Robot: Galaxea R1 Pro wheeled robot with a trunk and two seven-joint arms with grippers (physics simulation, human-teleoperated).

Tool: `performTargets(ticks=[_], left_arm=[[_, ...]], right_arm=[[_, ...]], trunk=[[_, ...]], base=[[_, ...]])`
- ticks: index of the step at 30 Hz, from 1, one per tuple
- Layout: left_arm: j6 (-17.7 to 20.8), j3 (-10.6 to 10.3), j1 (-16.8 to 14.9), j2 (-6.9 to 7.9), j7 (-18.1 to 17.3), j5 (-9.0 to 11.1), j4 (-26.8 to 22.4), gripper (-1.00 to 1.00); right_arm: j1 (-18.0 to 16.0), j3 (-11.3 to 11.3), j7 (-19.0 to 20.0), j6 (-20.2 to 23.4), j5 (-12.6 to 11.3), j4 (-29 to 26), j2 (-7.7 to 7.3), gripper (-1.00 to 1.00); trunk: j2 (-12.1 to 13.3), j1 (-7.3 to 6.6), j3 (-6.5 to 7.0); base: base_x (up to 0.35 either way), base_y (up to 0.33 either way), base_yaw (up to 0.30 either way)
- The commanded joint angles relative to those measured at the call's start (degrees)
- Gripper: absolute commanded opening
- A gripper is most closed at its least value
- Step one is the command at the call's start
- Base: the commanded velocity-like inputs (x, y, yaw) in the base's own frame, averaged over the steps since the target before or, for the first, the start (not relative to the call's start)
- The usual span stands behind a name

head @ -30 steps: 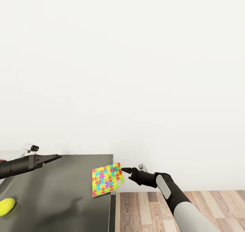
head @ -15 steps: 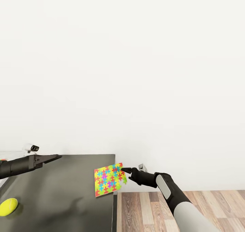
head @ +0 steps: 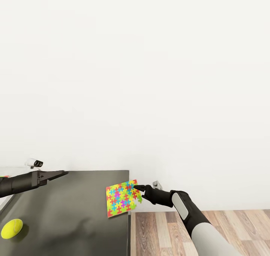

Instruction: Put all the toys in the child's room - the three board games (two on the bed and one on the table), the two jigsaw puzzles on the table, and the tennis ball on the table - inside the toy box on the table in the child's room.

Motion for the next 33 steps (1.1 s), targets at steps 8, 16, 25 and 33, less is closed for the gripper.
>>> performTargets(ticks=[8, 16, 25, 33], left_arm=[[0.6, 0.0, 0.0, 0.02, -0.2, 0.0, 0.0, 1.0], [0.6, 0.0, 0.0, 0.02, -0.2, -0.1, 0.0, 1.0], [0.6, 0.0, 0.0, 0.02, -0.2, -0.1, 0.0, 1.0], [0.6, 0.1, 0.0, 0.02, -0.2, 0.0, 0.0, 1.0]], right_arm=[[-0.1, -0.3, 0.1, 0.4, 0.0, 0.0, 0.05, 1.0], [0.0, -0.3, 0.1, 0.4, 0.0, 0.0, 0.05, 1.0], [0.0, -0.3, 0.1, 0.4, 0.0, 0.0, 0.05, 1.0], [0.0, -0.3, 0.1, 0.4, 0.0, 0.0, 0.05, 1.0]], trunk=[[0.0, 0.0, -0.06], [0.0, 0.0, -0.06], [0.0, 0.0, -0.06], [-0.4, 0.22, -0.24]], base=[[0.0, 0.002, 0.0], [0.0, 0.0, 0.0], [0.0, 0.0, 0.0], [0.0, 0.0, 0.0]])
